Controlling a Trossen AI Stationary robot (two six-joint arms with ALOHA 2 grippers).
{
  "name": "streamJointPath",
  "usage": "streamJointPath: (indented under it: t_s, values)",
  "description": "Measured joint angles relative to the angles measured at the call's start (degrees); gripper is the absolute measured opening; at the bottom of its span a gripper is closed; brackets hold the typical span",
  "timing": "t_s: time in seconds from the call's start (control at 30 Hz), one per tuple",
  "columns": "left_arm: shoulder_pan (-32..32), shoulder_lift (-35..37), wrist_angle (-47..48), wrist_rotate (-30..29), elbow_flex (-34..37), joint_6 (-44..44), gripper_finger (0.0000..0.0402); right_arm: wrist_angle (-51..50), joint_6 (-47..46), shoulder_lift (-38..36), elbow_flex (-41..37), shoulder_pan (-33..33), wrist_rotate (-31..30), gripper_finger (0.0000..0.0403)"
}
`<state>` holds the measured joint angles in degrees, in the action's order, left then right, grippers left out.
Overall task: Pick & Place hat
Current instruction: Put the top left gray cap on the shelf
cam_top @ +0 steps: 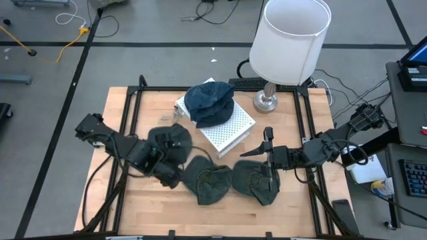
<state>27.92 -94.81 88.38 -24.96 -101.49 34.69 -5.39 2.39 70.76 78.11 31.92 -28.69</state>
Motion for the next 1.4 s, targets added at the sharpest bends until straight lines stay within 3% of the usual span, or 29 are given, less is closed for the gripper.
streamJointPath:
  t_s: [0.3,0.63,0.97,1.1,1.27,1.4]
  values:
    - [4.9,0.0,-0.7,-0.7,10.5,2.1,0.0232,0.1,-0.2,0.0,0.0,0.0,-0.1,0.013]
    - [9.0,0.0,-9.1,0.5,27.0,3.4,0.0232,0.0,0.0,0.0,0.0,0.0,0.0,0.013]
    - [6.9,-0.1,-17.2,2.2,44.0,6.8,0.0232,-0.2,0.0,0.0,0.0,0.0,0.0,0.013]
    - [5.2,-0.1,-21.2,-0.3,48.0,7.5,0.0232,-0.2,0.0,0.0,0.0,-0.1,0.0,0.013]
    - [3.1,0.0,-31.0,1.0,53.1,4.7,0.0232,-0.2,-0.1,0.0,0.0,-1.2,0.0,0.013]
    - [1.6,0.0,-32.1,0.9,54.5,5.3,0.0226,-0.2,-0.2,0.0,0.0,-1.7,0.0,0.013]
